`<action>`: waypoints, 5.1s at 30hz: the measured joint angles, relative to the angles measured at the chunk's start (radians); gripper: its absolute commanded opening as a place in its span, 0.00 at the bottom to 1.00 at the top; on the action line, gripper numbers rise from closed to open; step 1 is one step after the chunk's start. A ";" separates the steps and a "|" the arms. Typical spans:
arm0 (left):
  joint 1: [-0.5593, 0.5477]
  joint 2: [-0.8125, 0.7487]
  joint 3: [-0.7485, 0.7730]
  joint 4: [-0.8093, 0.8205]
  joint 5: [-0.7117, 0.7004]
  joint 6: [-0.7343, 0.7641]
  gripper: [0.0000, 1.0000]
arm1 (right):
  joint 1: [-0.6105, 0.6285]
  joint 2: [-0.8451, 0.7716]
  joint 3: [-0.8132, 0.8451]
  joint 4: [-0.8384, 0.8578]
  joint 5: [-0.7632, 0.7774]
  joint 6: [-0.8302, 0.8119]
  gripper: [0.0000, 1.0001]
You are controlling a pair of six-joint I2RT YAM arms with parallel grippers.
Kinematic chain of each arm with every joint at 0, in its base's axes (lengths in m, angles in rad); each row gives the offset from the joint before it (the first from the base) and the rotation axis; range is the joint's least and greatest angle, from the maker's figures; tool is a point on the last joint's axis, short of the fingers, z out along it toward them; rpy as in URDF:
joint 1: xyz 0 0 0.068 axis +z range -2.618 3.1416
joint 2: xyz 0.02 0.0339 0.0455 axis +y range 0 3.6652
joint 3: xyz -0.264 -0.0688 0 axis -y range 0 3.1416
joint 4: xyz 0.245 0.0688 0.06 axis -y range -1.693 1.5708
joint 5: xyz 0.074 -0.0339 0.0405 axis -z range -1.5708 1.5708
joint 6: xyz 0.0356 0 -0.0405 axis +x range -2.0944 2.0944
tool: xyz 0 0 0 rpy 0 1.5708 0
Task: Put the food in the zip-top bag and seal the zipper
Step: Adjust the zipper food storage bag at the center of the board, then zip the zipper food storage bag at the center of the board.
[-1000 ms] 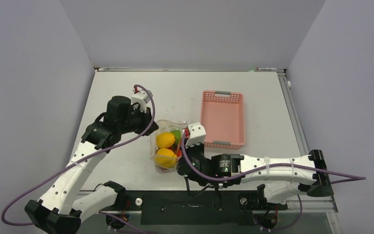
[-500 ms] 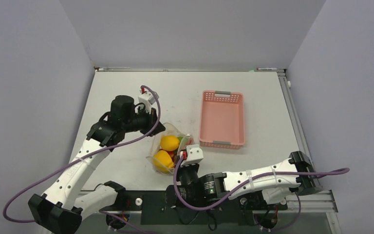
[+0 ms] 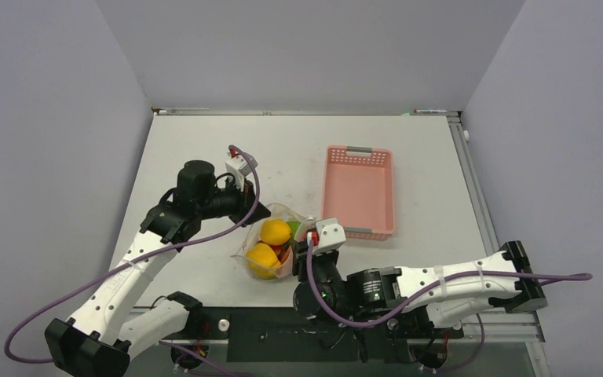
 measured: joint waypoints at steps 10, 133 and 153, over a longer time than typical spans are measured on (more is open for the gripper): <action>-0.008 0.002 -0.012 0.007 0.027 0.003 0.00 | -0.121 -0.162 -0.024 0.048 -0.190 -0.326 0.50; -0.215 -0.353 -0.237 0.470 0.159 -0.190 0.69 | -0.452 -0.016 0.435 -0.578 -1.453 -1.181 0.05; -0.369 -0.253 -0.274 0.719 0.221 -0.258 0.70 | -0.348 0.025 0.563 -0.631 -1.442 -1.093 0.05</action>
